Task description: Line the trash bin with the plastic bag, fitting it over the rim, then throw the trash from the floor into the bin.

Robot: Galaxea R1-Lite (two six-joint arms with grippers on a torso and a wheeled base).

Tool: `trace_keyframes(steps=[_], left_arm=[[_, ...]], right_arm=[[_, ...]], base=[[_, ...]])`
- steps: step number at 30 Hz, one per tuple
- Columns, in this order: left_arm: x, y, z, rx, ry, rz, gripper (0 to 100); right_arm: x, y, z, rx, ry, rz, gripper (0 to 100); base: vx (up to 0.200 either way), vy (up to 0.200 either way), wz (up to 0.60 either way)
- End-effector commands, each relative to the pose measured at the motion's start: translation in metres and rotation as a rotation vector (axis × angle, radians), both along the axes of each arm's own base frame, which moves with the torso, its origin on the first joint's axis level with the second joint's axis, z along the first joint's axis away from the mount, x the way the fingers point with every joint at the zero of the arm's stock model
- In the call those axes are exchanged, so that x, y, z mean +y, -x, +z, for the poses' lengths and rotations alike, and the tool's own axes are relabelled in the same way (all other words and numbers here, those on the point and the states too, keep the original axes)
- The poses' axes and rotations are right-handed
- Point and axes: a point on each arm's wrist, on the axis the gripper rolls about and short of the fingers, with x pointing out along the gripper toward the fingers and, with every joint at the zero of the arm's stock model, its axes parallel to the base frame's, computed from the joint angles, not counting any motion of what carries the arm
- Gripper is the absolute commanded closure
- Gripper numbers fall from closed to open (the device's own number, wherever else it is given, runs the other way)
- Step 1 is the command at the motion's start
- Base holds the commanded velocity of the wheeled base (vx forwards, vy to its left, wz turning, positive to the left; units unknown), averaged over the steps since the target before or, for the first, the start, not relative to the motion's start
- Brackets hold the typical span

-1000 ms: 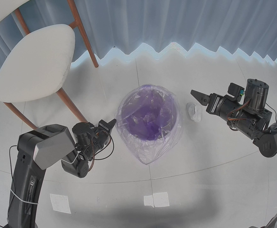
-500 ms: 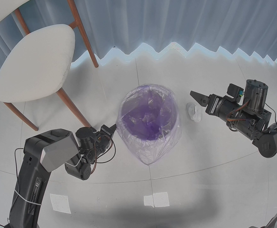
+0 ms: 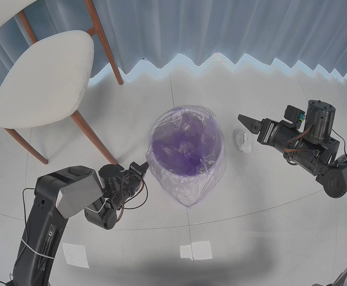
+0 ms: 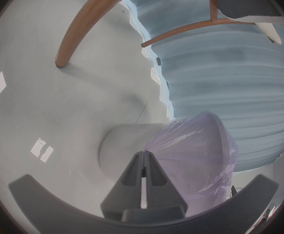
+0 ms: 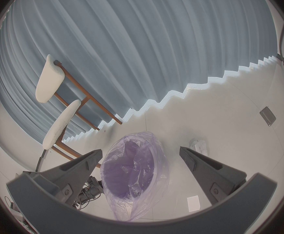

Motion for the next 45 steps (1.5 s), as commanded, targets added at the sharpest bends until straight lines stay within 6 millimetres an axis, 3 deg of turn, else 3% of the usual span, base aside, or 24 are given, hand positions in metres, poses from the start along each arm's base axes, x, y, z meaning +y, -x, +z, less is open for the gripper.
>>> trace_keyframes(steps=[1,5,6,10,14,22,25,26,29,33,36,40,42,44,45], left_arm=[[0.0,0.0,-0.005,0.006,-0.01,0.0,100],[0.0,0.001,-0.005,0.006,-0.022,-0.001,100],[0.0,0.001,-0.006,0.015,-0.025,-0.001,0],[0.0,0.0,-0.006,0.022,-0.031,0.008,0],[-0.002,0.005,0.008,-0.057,-0.084,0.015,0],[0.011,0.041,0.089,-0.124,-0.093,0.023,0],[0.019,0.07,0.135,-0.181,-0.083,-0.04,0],[0.02,0.071,0.137,-0.183,-0.084,-0.044,0],[0.033,0.107,0.182,-0.261,-0.071,-0.126,0],[0.039,0.131,0.207,-0.33,-0.077,-0.181,0],[0.04,0.146,0.231,-0.425,-0.096,-0.187,0],[0.036,0.167,0.254,-0.553,-0.152,-0.196,0],[0.033,0.18,0.262,-0.614,-0.19,-0.21,0],[0.033,0.18,0.262,-0.614,-0.19,-0.21,0],[0.032,0.196,0.271,-0.686,-0.232,-0.221,0]], right_arm=[[0.0,0.0,0.0,-0.002,0.001,0.0,0],[0.0,0.0,0.0,-0.002,0.001,0.0,0],[0.0,0.0,0.0,-0.002,0.001,0.0,0],[0.0,0.0,0.0,-0.002,0.001,0.0,0],[0.0,0.0,0.0,0.002,0.0,0.0,0],[0.001,-0.004,-0.008,0.03,0.007,-0.002,0],[0.002,-0.009,-0.016,0.053,0.013,-0.005,0],[0.002,-0.009,-0.017,0.054,0.013,-0.003,0],[0.001,-0.018,-0.029,0.081,0.016,-0.013,0],[0.002,-0.024,-0.043,0.123,0.021,-0.012,0],[-0.003,-0.039,-0.061,0.164,0.027,-0.026,0],[-0.023,-0.073,-0.089,0.202,0.029,-0.094,0],[-0.034,-0.088,-0.102,0.215,0.026,-0.125,0],[-0.035,-0.089,-0.103,0.218,0.026,-0.128,0],[-0.05,-0.107,-0.117,0.229,-0.001,-0.167,0]], base=[[0.0,0.0,0.0],[0.0,0.0,0.0],[0.0,0.0,0.0],[0.0,0.0,0.0],[0.0,0.0,0.0],[0.0,0.0,0.0],[0.0,0.0,0.0],[0.0,0.0,0.0],[0.0,0.0,0.0],[0.0,0.0,0.0],[0.0,0.0,0.0],[0.0,0.0,0.0],[0.0,0.0,0.0],[0.0,0.0,0.0],[0.0,0.0,0.0]])
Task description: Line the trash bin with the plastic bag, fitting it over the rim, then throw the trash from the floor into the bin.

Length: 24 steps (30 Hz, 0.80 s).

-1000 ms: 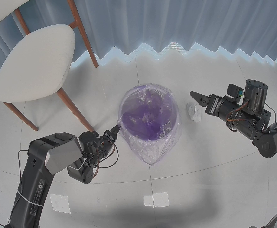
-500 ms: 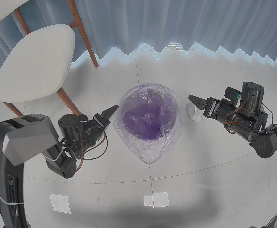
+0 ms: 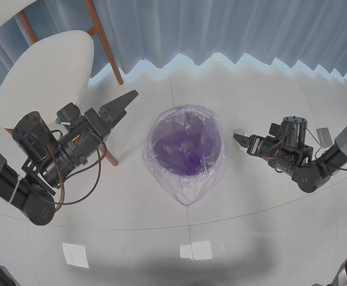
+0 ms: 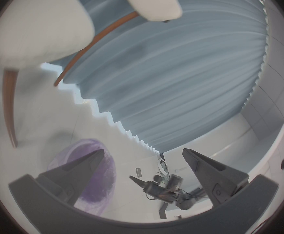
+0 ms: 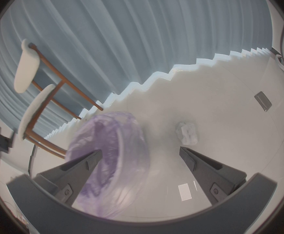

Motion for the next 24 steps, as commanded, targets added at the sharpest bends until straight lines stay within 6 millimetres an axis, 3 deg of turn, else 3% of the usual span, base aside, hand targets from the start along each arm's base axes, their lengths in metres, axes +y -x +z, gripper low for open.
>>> trace_keyframes(steps=[1,5,10,17,24], left_arm=[[0.0,0.045,0.037,-0.181,-0.031,-0.039,0],[-0.003,0.064,0.037,-0.201,-0.119,-0.045,0],[0.0,0.063,0.029,-0.202,-0.248,0.001,0],[-0.001,0.063,0.022,-0.204,-0.285,0.006,0],[-0.003,0.063,0.019,-0.2,-0.288,0.001,0]], right_arm=[[-0.031,-0.043,-0.05,0.076,-0.017,-0.088,0],[-0.036,-0.046,-0.061,0.13,-0.049,-0.073,0],[-0.02,-0.042,-0.073,0.176,-0.055,-0.031,0],[-0.005,-0.041,-0.094,0.214,-0.049,0.003,0],[0.005,-0.047,-0.097,0.162,-0.071,0.015,0]], base=[[0.0,0.0,0.0],[0.0,0.0,0.0],[0.0,0.0,0.0],[0.0,0.0,0.0],[0.0,0.0,0.0]])
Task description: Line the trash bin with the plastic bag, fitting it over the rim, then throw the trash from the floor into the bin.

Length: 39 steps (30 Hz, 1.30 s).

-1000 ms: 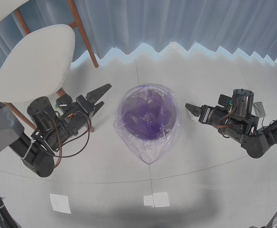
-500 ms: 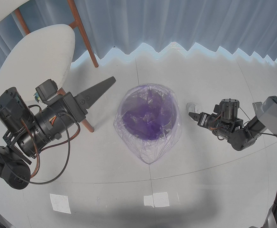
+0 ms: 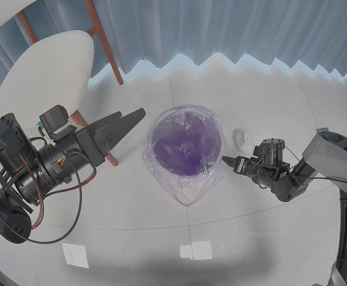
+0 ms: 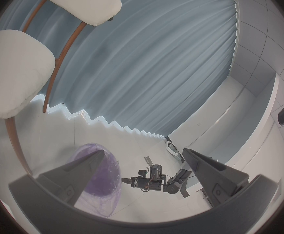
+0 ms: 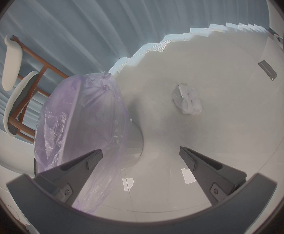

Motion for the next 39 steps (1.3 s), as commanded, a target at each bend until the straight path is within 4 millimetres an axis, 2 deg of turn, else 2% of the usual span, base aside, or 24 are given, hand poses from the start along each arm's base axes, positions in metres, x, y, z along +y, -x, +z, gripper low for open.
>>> trace_keyframes(steps=[1,14,15,23,29,39], left_arm=[[-0.001,0.0,-0.001,0.003,-0.001,-0.004,0],[0.0,0.0,-0.002,-0.011,-0.017,0.005,0],[0.0,0.0,-0.002,-0.01,-0.017,0.005,0],[0.0,0.0,-0.003,-0.007,-0.02,0.005,0],[0.0,0.0,-0.003,-0.006,-0.021,0.005,0],[0.0,0.0,-0.004,-0.005,-0.023,0.006,0]], right_arm=[[0.003,-0.003,-0.011,0.005,0.0,0.004,0],[0.006,-0.019,-0.027,-0.047,-0.04,-0.008,0],[0.006,-0.019,-0.027,-0.049,-0.04,-0.008,100],[0.005,-0.021,-0.031,-0.054,-0.039,-0.009,100],[0.004,-0.028,-0.05,-0.037,-0.032,-0.022,100],[0.004,-0.035,-0.069,-0.022,-0.027,-0.034,100]], base=[[0.0,0.0,0.0],[0.0,0.0,0.0],[0.0,0.0,0.0],[0.0,0.0,0.0],[0.0,0.0,0.0],[0.0,0.0,0.0]])
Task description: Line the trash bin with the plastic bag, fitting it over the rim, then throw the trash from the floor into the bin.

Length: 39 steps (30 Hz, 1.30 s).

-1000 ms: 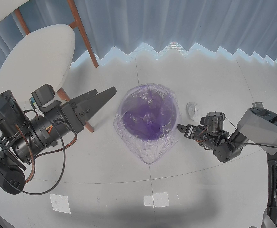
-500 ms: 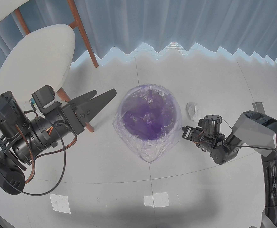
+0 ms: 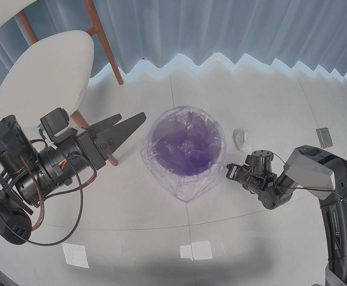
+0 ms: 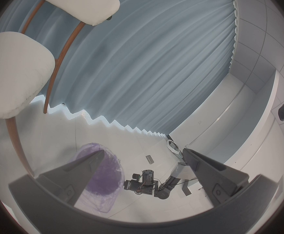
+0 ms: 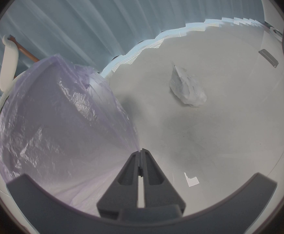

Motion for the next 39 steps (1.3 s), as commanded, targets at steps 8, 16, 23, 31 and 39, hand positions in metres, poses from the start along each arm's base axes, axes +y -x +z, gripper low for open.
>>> trace_keyframes(steps=[8,16,23,31,39], left_arm=[[-0.001,0.0,-0.002,0.005,-0.003,-0.002,0],[-0.002,-0.003,-0.006,-0.012,-0.036,0.008,0],[-0.001,-0.004,-0.004,-0.02,-0.032,0.012,0],[-0.002,-0.007,0.003,-0.031,-0.016,0.012,0],[-0.028,-0.01,-0.005,0.18,0.115,-0.12,0]], right_arm=[[-0.002,-0.008,-0.027,0.026,0.009,-0.023,100],[-0.006,-0.011,-0.027,-0.026,0.007,-0.034,0],[-0.008,0.0,0.005,-0.075,-0.009,-0.027,0],[-0.034,0.024,0.082,-0.147,-0.03,-0.029,0],[-0.026,0.083,0.157,-0.056,-0.024,0.001,0]], base=[[0.0,0.0,0.0],[0.0,0.0,0.0],[0.0,0.0,0.0],[0.0,0.0,0.0],[0.0,0.0,0.0]])
